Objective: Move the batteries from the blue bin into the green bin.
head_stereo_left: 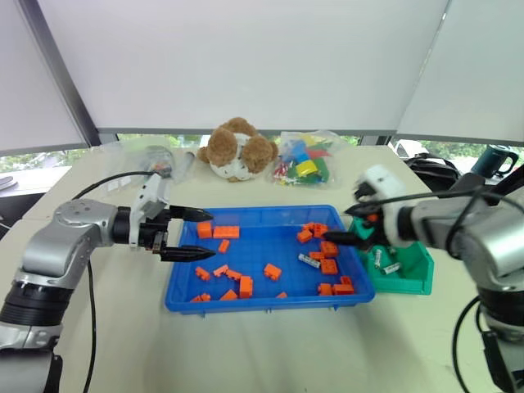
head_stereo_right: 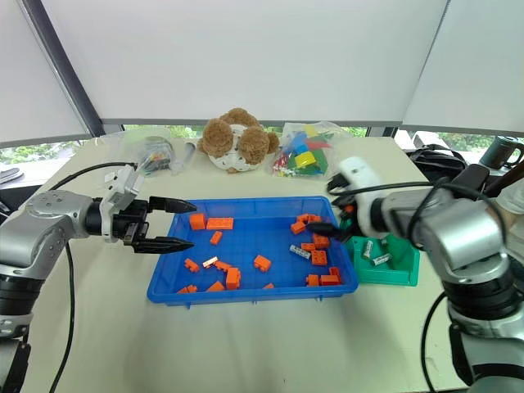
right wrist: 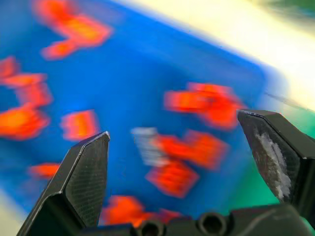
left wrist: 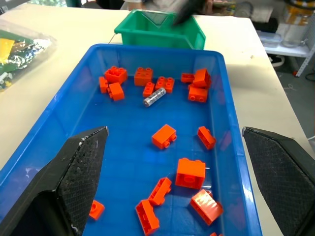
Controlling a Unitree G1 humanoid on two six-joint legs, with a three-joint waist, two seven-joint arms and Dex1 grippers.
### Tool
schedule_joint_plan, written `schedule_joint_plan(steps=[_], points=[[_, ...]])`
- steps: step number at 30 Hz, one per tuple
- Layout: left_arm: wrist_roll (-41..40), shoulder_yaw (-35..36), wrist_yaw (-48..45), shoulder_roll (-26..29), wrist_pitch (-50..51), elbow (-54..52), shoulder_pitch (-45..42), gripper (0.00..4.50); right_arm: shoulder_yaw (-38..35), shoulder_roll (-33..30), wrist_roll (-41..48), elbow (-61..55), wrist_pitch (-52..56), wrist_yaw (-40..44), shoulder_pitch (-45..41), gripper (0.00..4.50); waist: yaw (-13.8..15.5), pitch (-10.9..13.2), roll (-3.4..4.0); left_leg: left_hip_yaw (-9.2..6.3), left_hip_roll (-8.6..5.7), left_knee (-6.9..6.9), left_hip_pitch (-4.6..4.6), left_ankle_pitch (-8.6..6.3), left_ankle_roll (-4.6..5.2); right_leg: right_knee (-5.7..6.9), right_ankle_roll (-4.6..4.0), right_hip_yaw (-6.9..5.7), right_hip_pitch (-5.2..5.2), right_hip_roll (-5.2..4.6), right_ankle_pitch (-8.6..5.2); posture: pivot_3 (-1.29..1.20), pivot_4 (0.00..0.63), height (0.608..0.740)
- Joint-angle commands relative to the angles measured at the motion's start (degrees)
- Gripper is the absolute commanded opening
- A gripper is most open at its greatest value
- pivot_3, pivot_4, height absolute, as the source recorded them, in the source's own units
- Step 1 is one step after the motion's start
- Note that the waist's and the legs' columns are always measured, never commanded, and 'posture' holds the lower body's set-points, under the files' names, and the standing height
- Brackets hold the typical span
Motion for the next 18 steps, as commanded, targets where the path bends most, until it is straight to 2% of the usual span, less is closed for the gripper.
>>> schedule_joint_plan(steps=[1,7,13,18], points=[[-0.01,0.82,0.32,0.03,-0.46,-1.02,-1.14,4.5,3.16,1.72,-0.04,0.06,-2.21,-0.69,-0.73,4.47,0.24,-0.01,-0.02,0.0,0.0,0.03,-0.03,0.0,0.01,-0.01,0.0,0.0,0.0,-0.01,0.0,0.0,0.15,0.733],[-0.26,1.22,0.86,-0.06,-0.26,-2.11,-0.52,4.5,14.33,2.9,-5.31,8.89,-13.51,2.12,-1.27,4.47,0.1,-0.02,-0.03,-0.01,0.0,0.05,-0.03,0.0,0.01,-0.01,0.0,0.0,0.0,0.01,0.0,0.0,0.15,0.733],[-0.85,1.88,1.39,0.38,0.25,-3.44,0.59,4.5,18.87,3.9,-9.47,18.62,-21.31,6.06,-1.78,4.47,-0.18,-0.02,-0.03,-0.01,0.0,0.04,-0.03,0.0,0.01,-0.01,0.0,-0.01,0.0,0.01,0.0,0.0,0.15,0.733],[-1.18,2.23,1.87,0.75,0.56,-4.43,1.39,4.5,20.19,5.26,-11.79,22.98,-23.85,8.45,-2.6,4.47,-0.29,-0.02,-0.03,-0.01,0.0,0.03,-0.02,0.0,0.01,0.01,0.0,-0.01,-0.02,0.01,0.0,0.0,0.15,0.733]])
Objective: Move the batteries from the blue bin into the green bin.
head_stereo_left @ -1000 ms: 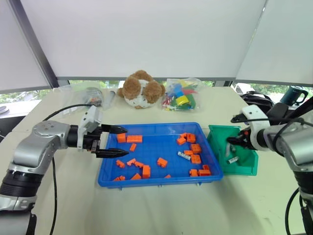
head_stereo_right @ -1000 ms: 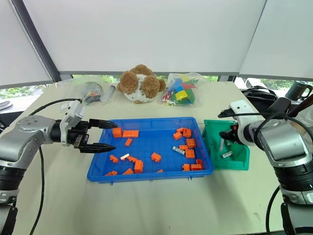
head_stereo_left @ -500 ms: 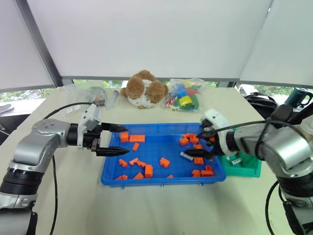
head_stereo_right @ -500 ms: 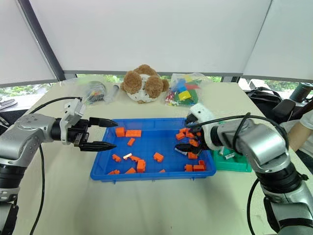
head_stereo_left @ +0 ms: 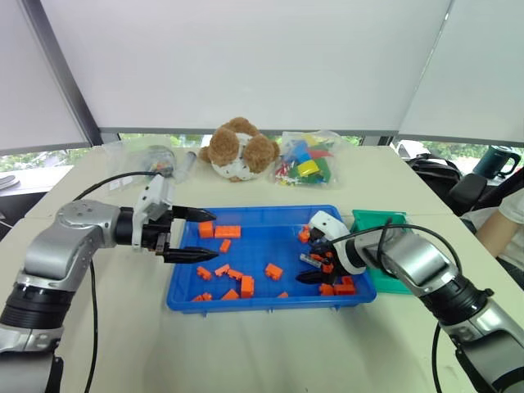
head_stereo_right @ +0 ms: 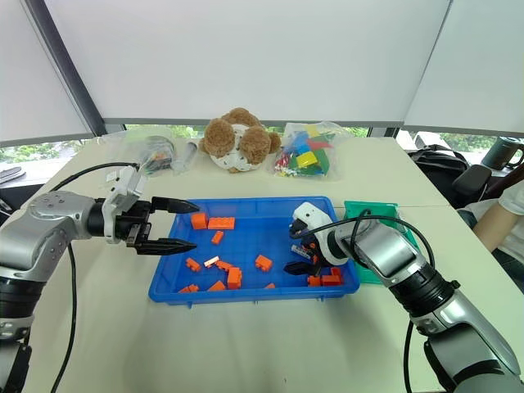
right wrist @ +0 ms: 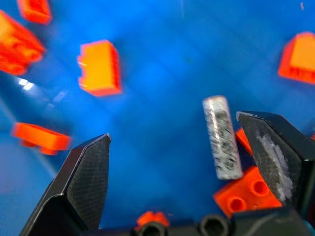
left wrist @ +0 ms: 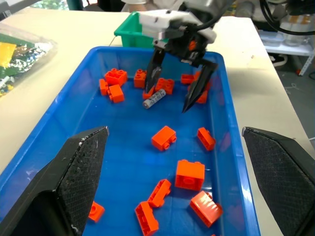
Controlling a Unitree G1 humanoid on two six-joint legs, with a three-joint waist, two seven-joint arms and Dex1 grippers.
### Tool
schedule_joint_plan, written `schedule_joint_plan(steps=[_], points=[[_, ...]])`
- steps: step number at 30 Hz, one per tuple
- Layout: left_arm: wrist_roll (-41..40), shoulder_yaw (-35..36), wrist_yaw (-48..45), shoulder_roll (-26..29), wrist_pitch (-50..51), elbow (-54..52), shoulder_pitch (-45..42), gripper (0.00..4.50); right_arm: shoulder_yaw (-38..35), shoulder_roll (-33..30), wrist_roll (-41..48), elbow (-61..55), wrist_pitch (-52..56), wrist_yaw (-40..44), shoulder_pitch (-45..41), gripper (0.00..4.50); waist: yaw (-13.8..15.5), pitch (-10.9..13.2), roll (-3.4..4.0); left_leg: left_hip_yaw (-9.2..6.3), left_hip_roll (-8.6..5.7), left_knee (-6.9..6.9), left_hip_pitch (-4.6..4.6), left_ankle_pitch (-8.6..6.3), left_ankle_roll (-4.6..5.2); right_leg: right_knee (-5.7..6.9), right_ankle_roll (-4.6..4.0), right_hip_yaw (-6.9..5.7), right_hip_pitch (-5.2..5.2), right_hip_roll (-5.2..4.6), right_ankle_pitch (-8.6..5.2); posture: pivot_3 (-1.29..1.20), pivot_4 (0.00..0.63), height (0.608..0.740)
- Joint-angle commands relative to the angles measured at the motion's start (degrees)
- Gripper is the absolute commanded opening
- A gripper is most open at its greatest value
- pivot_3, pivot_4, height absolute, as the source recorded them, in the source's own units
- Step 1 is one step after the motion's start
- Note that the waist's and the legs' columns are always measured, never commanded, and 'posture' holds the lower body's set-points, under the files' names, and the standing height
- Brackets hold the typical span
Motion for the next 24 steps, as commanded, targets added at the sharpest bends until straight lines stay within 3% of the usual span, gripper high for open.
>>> schedule_joint_plan(steps=[1,9,12,19,24], points=[[-0.86,2.12,0.42,1.03,0.23,-2.08,-0.1,4.5,0.19,0.78,-1.79,1.35,-2.01,1.87,-2.15,4.47,-0.02,0.0,0.0,0.0,0.0,0.0,0.0,0.0,0.0,0.0,0.0,0.0,0.0,0.01,0.0,0.0,0.15,0.733],[-0.97,2.2,0.91,1.09,0.32,-2.55,0.23,4.5,1.72,2.75,-5.26,6.88,-3.15,4.57,-3.31,4.47,0.09,0.0,0.0,0.0,0.0,0.02,0.0,0.0,0.0,0.0,0.0,-0.02,0.02,0.0,0.0,0.0,0.15,0.733],[-0.92,2.13,1.02,1.03,0.3,-2.55,0.16,4.5,2.06,3.16,-6.48,8.3,-3.04,5.43,-3.75,3.66,0.11,0.0,0.0,0.0,0.0,0.03,0.0,0.0,0.0,0.0,0.0,-0.02,0.03,0.0,0.0,0.0,0.15,0.733],[-0.66,1.96,1.22,0.82,0.02,-2.24,-0.04,4.5,2.56,3.47,-8.98,8.44,-3.4,6.83,-4.56,0.05,-0.03,0.0,0.0,0.0,0.0,0.02,0.02,0.0,0.0,0.01,0.0,-0.02,0.03,0.0,0.0,0.0,0.15,0.733],[-0.62,1.89,1.25,0.72,-0.04,-2.11,-0.11,4.5,-2.53,2.27,-7.83,1.56,0.47,6.15,-6.56,0.02,-0.03,0.01,0.01,0.0,0.0,0.02,0.02,0.0,0.0,0.02,0.0,-0.02,0.02,0.0,0.0,0.0,0.15,0.733]])
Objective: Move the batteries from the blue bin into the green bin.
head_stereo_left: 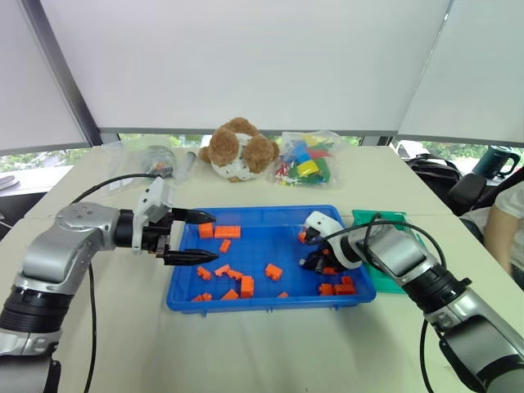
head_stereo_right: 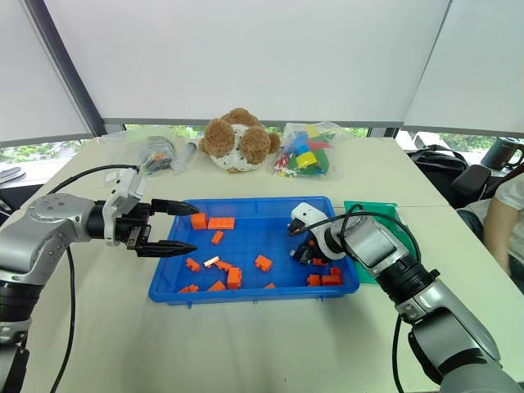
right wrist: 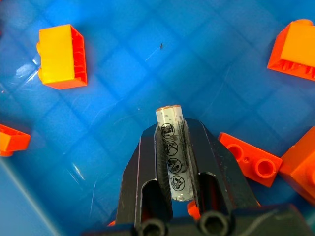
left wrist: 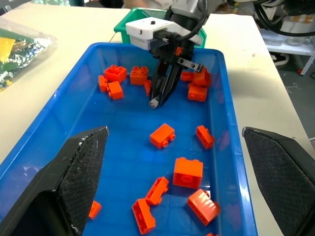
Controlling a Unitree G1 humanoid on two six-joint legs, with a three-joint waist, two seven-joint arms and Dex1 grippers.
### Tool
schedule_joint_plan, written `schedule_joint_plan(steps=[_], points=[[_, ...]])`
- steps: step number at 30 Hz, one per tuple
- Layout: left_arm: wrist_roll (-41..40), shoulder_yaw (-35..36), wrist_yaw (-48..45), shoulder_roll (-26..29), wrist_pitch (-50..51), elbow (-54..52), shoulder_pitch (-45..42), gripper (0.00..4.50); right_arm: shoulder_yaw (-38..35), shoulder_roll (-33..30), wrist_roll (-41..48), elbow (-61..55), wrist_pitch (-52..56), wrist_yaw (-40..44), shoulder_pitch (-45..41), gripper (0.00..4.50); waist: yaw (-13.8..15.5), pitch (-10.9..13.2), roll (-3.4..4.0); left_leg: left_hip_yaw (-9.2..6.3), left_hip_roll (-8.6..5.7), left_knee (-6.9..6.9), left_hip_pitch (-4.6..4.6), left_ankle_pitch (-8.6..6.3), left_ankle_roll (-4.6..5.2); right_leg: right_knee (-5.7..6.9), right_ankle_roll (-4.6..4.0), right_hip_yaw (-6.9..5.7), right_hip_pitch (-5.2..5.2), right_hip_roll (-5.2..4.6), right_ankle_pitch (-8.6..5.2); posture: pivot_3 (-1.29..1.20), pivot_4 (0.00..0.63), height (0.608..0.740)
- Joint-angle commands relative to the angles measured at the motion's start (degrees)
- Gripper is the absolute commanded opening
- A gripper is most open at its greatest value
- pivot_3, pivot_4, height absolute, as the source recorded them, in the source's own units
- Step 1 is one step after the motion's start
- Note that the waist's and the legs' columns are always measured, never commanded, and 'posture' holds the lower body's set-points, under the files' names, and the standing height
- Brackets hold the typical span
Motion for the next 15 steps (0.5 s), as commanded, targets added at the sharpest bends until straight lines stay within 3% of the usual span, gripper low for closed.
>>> schedule_joint_plan(steps=[1,7,11,15], points=[[-0.47,1.8,0.21,0.4,-0.71,-0.91,-0.48,4.5,-6.91,-1.35,2.1,-8.05,4.15,-0.72,-3.35,0.02,0.02,0.03,0.05,0.0,0.0,0.0,0.0,0.0,0.0,0.0,0.0,0.0,-0.01,0.0,0.0,0.0,0.15,0.733],[-0.72,1.91,0.18,0.39,-0.52,-1.24,-0.02,4.5,-23.26,-8.88,3.41,-12.72,11.16,-6.02,-5.21,0.02,0.87,0.02,0.03,0.01,0.0,0.0,-0.04,0.0,0.0,0.0,0.0,-0.01,-0.01,-0.03,0.0,0.0,0.15,0.733],[-0.7,1.55,-0.06,0.03,-0.59,-0.82,-0.24,4.5,-27.24,-17.36,2.82,-13.24,10.72,-6.96,1.11,0.02,1.65,-0.01,-0.02,0.04,-0.01,-0.01,-0.02,-0.01,0.01,-0.09,-0.01,-0.01,0.01,-0.04,0.0,0.0,0.15,0.733],[-0.47,0.91,-0.52,-0.56,-0.77,0.01,-1.03,4.5,-29.3,-19.44,2.87,-11.6,10.04,-8.72,6.79,0.02,1.27,-0.01,-0.01,0.04,-0.01,0.01,0.04,-0.01,0.01,-0.05,-0.01,0.01,0.05,-0.03,0.0,0.0,0.15,0.733]])
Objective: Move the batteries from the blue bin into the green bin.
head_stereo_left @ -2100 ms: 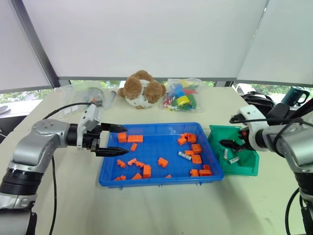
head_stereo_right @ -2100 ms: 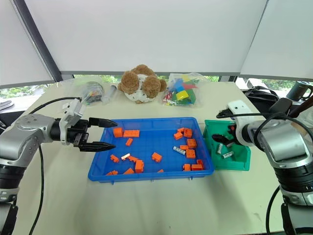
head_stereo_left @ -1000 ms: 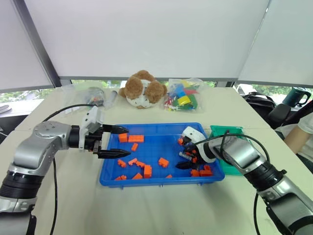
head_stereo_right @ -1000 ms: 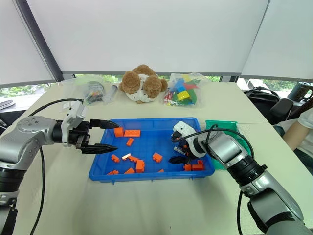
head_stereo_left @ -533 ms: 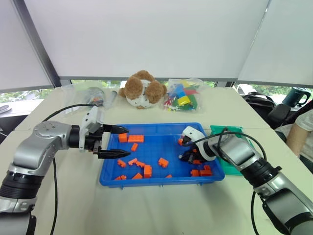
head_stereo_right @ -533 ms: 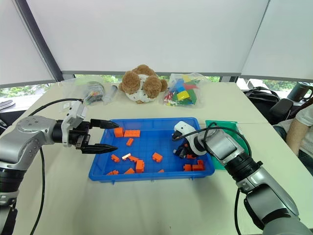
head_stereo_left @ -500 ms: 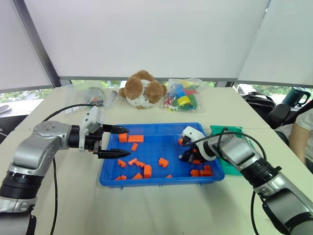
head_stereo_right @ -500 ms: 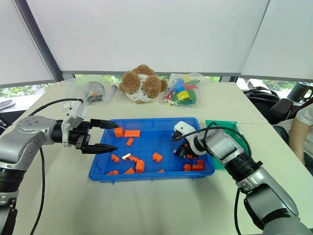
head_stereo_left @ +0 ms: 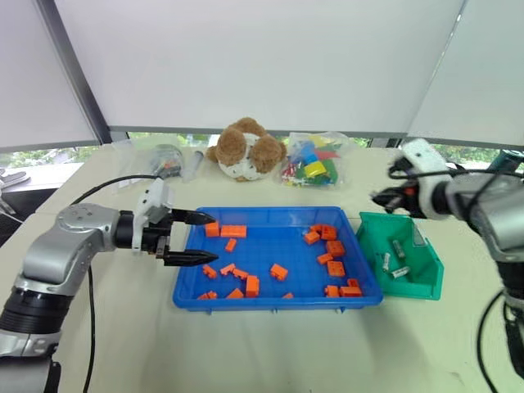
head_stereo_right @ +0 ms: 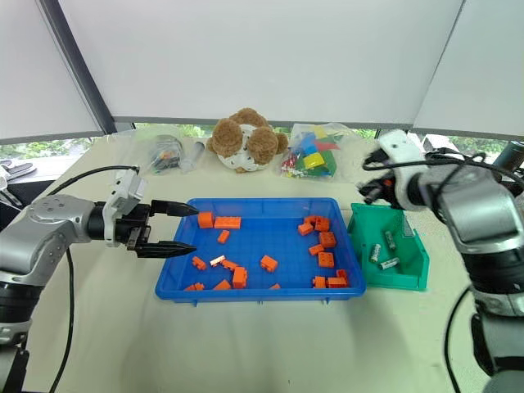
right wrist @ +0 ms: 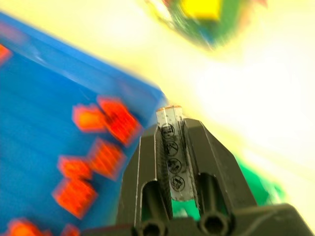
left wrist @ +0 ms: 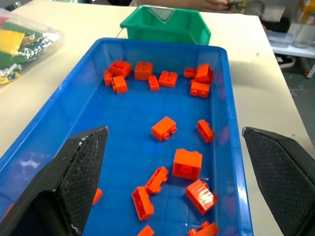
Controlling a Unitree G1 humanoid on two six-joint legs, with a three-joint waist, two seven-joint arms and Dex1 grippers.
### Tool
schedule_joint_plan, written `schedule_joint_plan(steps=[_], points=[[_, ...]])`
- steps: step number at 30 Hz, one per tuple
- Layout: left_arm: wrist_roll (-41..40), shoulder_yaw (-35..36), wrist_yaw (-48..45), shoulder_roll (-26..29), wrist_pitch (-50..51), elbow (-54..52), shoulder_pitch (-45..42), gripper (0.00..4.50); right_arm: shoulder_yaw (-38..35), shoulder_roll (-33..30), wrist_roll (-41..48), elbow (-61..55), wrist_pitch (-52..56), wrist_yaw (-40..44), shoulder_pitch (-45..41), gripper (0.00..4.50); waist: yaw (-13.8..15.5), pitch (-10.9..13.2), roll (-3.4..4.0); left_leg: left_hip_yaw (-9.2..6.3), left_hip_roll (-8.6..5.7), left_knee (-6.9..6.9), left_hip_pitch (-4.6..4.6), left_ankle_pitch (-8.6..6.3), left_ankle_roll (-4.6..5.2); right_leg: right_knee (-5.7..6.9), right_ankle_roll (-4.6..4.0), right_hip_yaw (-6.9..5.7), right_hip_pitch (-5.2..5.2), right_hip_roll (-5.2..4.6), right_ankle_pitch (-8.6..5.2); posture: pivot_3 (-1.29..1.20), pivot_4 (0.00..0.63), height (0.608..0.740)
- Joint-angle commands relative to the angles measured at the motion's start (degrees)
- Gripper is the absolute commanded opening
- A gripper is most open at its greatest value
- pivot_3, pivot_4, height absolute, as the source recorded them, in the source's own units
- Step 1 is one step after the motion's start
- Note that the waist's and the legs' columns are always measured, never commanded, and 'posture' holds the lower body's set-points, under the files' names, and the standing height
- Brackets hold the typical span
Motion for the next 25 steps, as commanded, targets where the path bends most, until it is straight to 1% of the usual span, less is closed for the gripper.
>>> schedule_joint_plan(steps=[1,2,3,4,5,8,9,10,11,13,16,19,25], points=[[-0.35,0.72,-0.39,-0.26,-0.8,0.06,-1.6,4.5,-3.15,-0.66,0.77,0.12,-0.95,-1.01,2.36,0.02,-0.25,0.02,0.04,0.0,0.0,0.0,0.01,0.0,0.0,0.03,0.0,0.01,0.0,0.01,0.0,0.0,0.15,0.733],[-0.2,0.56,-0.46,-0.47,-0.86,0.26,-1.86,4.5,-3.33,-0.56,1.0,0.44,-1.47,-1.03,3.82,0.52,-0.25,0.01,0.06,0.0,0.0,-0.01,0.02,0.0,0.0,0.05,0.0,0.02,-0.02,0.02,0.0,0.0,0.15,0.733],[-0.09,0.47,-0.52,-0.63,-0.91,0.45,-2.06,4.5,-3.43,-0.44,1.19,0.62,-1.93,-1.07,4.86,1.13,-0.24,0.02,0.06,-0.01,0.0,-0.03,0.03,0.01,-0.01,0.06,0.0,0.02,-0.02,0.03,0.0,0.0,0.15,0.733],[-0.01,0.38,-0.58,-0.76,-0.93,0.6,-2.26,4.5,-4.01,0.11,1.81,0.89,-1.96,-1.11,5.57,1.53,-0.21,0.02,0.06,-0.01,0.0,-0.04,0.03,0.01,-0.01,0.06,0.0,0.02,-0.02,0.04,0.0,0.0,0.15,0.733],[0.03,0.34,-0.66,-0.79,-0.96,0.72,-2.37,4.5,-4.4,0.44,2.32,1.16,-1.87,-1.13,5.95,1.79,-0.16,0.02,0.06,-0.01,0.0,-0.04,0.03,0.01,-0.01,0.06,0.0,0.02,-0.03,0.04,0.0,0.0,0.15,0.733],[0.24,0.3,-1.16,-0.58,-1.24,1.22,-2.48,4.5,-4.2,0.07,2.3,1.43,-2.96,-1.71,6.86,3.33,-0.02,0.02,0.06,0.0,0.0,-0.03,0.03,0.01,-0.01,0.05,0.0,0.02,-0.02,0.03,0.0,0.0,0.15,0.733],[0.24,0.33,-1.23,-0.5,-1.17,1.24,-2.53,4.5,-4.52,0.06,2.68,1.16,-2.9,-1.74,6.78,4.04,-0.01,0.02,0.06,0.0,0.0,-0.02,0.03,0.01,-0.01,0.05,0.0,0.02,-0.02,0.03,0.0,0.0,0.15,0.733],[0.2,0.38,-1.29,-0.43,-1.07,1.2,-2.57,4.5,-4.75,-0.04,3.06,0.73,-2.84,-1.63,6.68,4.31,0.0,0.02,0.06,0.0,0.0,-0.02,0.03,0.01,-0.01,0.05,0.0,0.02,-0.02,0.03,0.0,0.0,0.15,0.733],[0.16,0.44,-1.34,-0.32,-0.93,1.15,-2.64,4.5,-4.82,-0.59,3.37,-0.21,-3.03,-1.27,6.61,4.41,0.02,0.02,0.06,0.0,0.0,-0.02,0.03,0.01,-0.01,0.05,0.0,0.02,-0.02,0.03,0.0,0.0,0.15,0.733],[0.13,0.63,-1.65,-0.07,-0.86,1.35,-2.71,4.5,-4.91,-1.19,4.01,-2.06,-3.06,-0.73,6.22,4.41,0.02,0.02,0.06,-0.01,0.0,-0.02,0.03,0.01,-0.01,0.05,0.0,0.02,-0.01,0.03,0.0,0.0,0.15,0.733],[-0.19,0.98,-1.55,0.48,0.14,0.74,-2.82,4.5,-8.01,-2.17,10.45,-11.85,-4.2,5.03,6.65,4.41,0.09,0.05,0.11,0.0,0.0,-0.02,0.03,0.01,-0.01,0.05,0.0,0.02,-0.01,0.02,0.0,0.0,0.15,0.733],[-0.84,1.88,-1.35,1.6,1.27,-0.82,-2.03,4.5,-9.34,-3.24,13.85,-17.76,-5.11,7.74,8.97,4.41,0.11,0.05,0.12,-0.07,0.01,-0.07,0.02,0.01,-0.01,0.05,0.0,-0.01,-0.02,0.06,0.0,0.0,0.15,0.733],[-3.01,4.94,1.06,4.26,4.64,-5.44,1.77,4.5,-10.76,-2.46,18.81,-21.29,-5.44,8.63,11.64,4.41,0.11,0.01,0.05,-0.08,0.01,0.02,0.03,0.0,0.0,0.03,0.0,-0.01,0.06,0.02,0.0,0.0,0.15,0.733]])
